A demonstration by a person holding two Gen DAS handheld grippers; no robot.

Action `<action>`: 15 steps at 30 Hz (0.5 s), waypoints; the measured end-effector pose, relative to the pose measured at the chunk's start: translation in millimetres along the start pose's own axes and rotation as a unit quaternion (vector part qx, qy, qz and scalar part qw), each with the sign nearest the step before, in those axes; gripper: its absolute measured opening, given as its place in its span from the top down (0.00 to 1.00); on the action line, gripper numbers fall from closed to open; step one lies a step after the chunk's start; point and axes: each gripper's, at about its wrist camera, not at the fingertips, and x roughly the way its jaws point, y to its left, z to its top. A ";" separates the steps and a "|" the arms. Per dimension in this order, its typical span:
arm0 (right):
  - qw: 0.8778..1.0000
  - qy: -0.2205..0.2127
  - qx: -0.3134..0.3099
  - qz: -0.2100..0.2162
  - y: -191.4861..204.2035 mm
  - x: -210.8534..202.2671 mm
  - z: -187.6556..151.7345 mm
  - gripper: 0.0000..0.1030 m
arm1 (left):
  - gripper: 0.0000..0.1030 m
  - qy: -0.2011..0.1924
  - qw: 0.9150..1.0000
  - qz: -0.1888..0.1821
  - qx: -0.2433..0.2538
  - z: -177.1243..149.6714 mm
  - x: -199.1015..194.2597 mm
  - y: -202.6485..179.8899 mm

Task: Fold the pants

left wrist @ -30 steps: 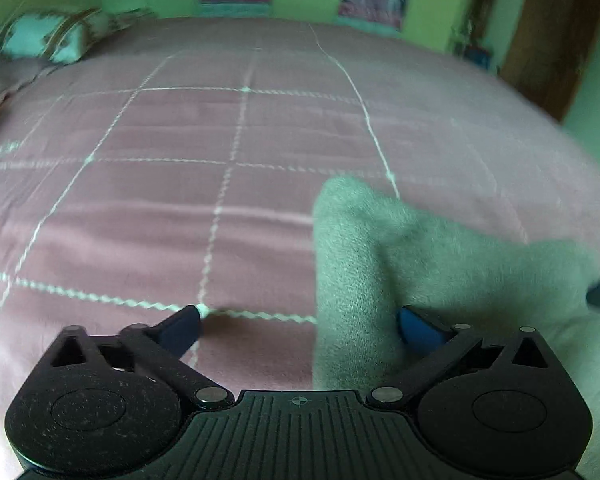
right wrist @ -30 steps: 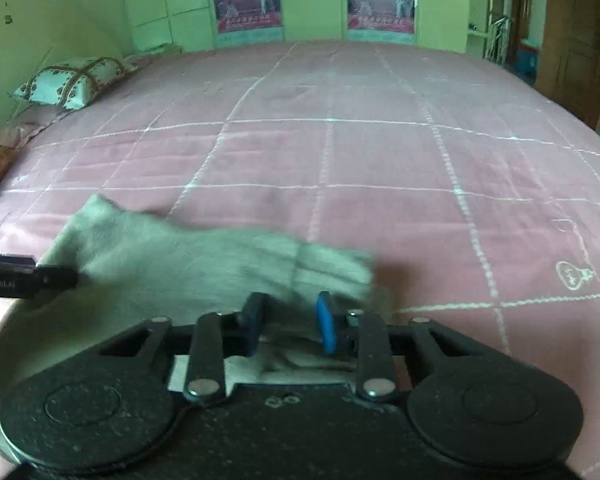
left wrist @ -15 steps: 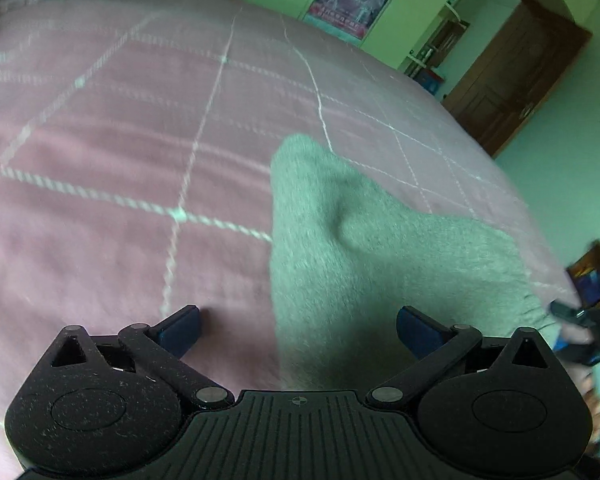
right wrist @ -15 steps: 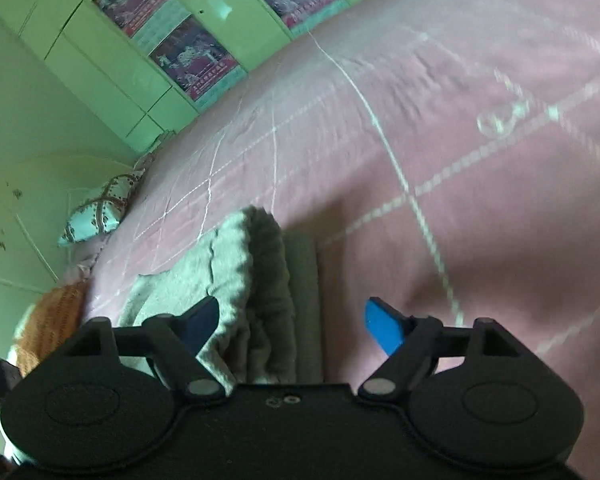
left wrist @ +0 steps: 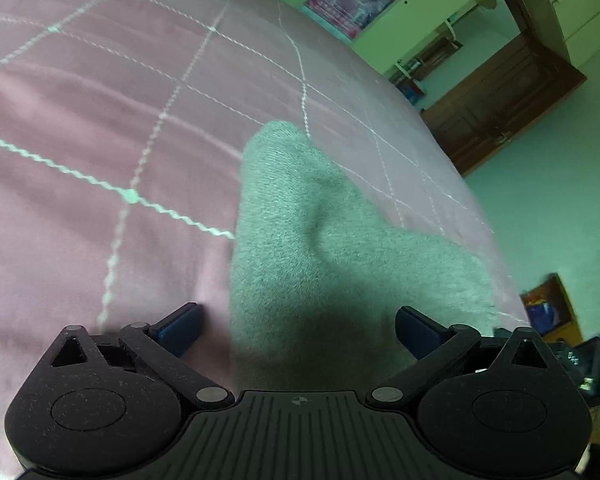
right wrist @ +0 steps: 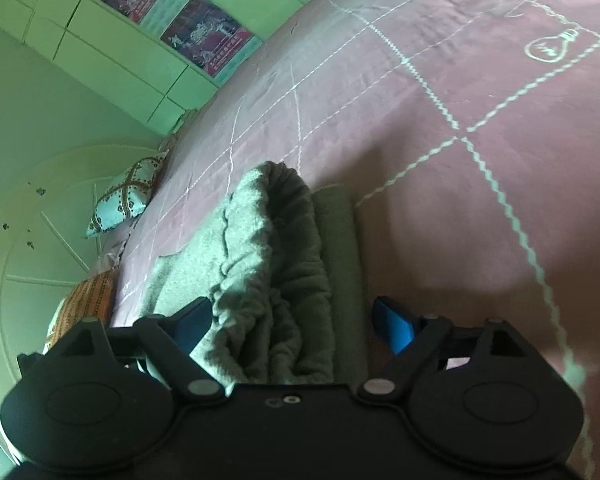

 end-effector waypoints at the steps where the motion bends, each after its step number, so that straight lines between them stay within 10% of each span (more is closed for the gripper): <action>1: 1.000 0.003 -0.001 0.003 0.2 1.6 1.5 0.21 | 0.03 0.002 1.000 -0.004 0.000 1.2 2.3 -0.1; 15: 0.999 0.033 -0.007 0.035 -1.2 14.1 8.3 0.28 | 0.10 0.017 0.998 -0.058 -0.009 11.5 6.2 17.8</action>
